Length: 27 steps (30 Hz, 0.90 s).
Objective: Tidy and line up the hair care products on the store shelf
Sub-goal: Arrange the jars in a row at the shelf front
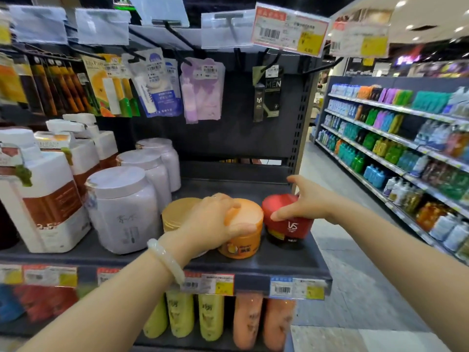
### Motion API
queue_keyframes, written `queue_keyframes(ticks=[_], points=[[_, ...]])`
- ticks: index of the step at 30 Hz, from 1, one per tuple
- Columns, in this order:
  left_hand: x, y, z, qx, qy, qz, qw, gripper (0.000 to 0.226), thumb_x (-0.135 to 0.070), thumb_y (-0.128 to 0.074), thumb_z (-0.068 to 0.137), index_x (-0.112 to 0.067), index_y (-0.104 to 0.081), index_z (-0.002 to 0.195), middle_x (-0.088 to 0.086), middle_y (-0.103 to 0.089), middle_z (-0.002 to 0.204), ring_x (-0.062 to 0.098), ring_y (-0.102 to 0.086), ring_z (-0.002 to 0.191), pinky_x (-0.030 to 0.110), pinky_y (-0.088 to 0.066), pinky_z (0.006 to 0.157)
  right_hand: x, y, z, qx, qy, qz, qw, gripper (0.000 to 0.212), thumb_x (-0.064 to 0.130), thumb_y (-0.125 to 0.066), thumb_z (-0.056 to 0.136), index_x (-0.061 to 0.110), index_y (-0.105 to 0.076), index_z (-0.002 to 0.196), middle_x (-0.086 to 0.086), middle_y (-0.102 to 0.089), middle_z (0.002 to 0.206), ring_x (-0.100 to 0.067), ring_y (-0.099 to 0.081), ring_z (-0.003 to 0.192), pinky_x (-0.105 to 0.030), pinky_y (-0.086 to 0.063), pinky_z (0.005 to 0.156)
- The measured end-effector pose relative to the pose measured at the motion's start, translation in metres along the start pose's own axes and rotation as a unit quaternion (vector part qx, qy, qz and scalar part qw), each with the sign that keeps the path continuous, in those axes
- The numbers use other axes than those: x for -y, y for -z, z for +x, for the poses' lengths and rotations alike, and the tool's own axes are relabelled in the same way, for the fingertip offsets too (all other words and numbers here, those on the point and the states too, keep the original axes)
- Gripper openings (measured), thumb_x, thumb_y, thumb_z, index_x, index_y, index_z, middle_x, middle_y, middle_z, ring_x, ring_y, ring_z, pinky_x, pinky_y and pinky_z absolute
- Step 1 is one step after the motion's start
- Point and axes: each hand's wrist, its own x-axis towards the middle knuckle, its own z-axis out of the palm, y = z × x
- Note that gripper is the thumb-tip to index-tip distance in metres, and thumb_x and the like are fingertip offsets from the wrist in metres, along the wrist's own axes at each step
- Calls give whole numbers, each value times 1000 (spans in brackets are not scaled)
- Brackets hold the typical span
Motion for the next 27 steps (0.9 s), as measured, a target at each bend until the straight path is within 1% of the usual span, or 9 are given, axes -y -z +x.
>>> queue_keyframes(ticks=[2, 6, 8, 13, 18, 20, 23, 25, 27], points=[[0, 1, -1, 5, -10, 4, 1000, 68, -64, -57, 76, -28, -46, 133, -1, -43, 141, 20, -43, 126, 35, -36, 103, -5, -3, -11, 14, -13, -13, 1000, 106, 30, -83, 63, 22, -18, 145, -10, -35, 145, -28, -41, 127, -37, -44, 94], [0, 5, 0, 49, -16, 17, 998, 77, -65, -59, 74, -26, -40, 137, 3, -39, 144, 25, -39, 128, 41, -36, 105, -18, -10, -26, 54, -29, -37, 997, 107, 26, -83, 63, 26, -13, 145, -7, -31, 147, -29, -39, 128, -44, -45, 100], [-1, 7, 1, 60, -18, 24, 998, 78, -63, -62, 74, -27, -36, 139, 4, -40, 143, 27, -39, 128, 41, -36, 105, -19, -9, -30, 62, -33, -39, 997, 107, 25, -82, 64, 27, -13, 145, -6, -30, 147, -28, -39, 128, -42, -45, 98], [-8, 5, 3, 47, -18, 22, 998, 76, -62, -65, 72, -27, -42, 135, 6, -44, 140, 28, -40, 126, 39, -36, 102, -23, -5, -37, 77, -54, -46, 995, 106, 23, -82, 64, 30, -13, 144, -5, -29, 147, -29, -38, 128, -42, -44, 100], [-15, 7, 4, 50, -25, 50, 997, 79, -66, -61, 72, -27, -39, 137, 6, -46, 137, 28, -42, 124, 39, -35, 101, -22, -2, -40, 92, -61, -30, 993, 108, 23, -83, 63, 32, -13, 144, -5, -27, 150, -28, -37, 130, -44, -43, 103], [-5, 16, 2, 49, -24, 15, 998, 79, -65, -59, 74, -28, -36, 138, 4, -42, 142, 27, -42, 126, 41, -33, 107, -14, 0, -43, 83, -42, -13, 996, 106, 29, -82, 65, 31, -13, 145, -3, -20, 154, -26, -29, 137, -43, -37, 108], [26, 32, 0, 36, -12, -8, 999, 89, -67, -63, 68, -26, -32, 141, 1, -35, 148, 24, -39, 131, 41, -33, 110, 13, -1, -41, 38, 43, -6, 998, 100, 40, -78, 68, 28, -16, 146, 1, -21, 154, -19, -24, 141, -36, -30, 110], [45, 38, -3, 73, 5, 13, 997, 95, -67, -67, 64, -25, -32, 141, 1, -37, 147, 22, -38, 132, 40, -34, 109, 36, -14, -36, 52, 91, -15, 994, 97, 39, -76, 71, 25, -16, 146, 0, -23, 154, -18, -25, 140, -33, -30, 108], [56, 36, -5, 100, -5, 47, 994, 96, -68, -69, 61, -25, -35, 139, 2, -41, 142, 22, -40, 129, 39, -36, 107, 53, -35, -27, 77, 111, -72, 988, 100, 44, -75, 70, 27, -13, 146, 0, -21, 155, -20, -25, 140, -35, -30, 111]])
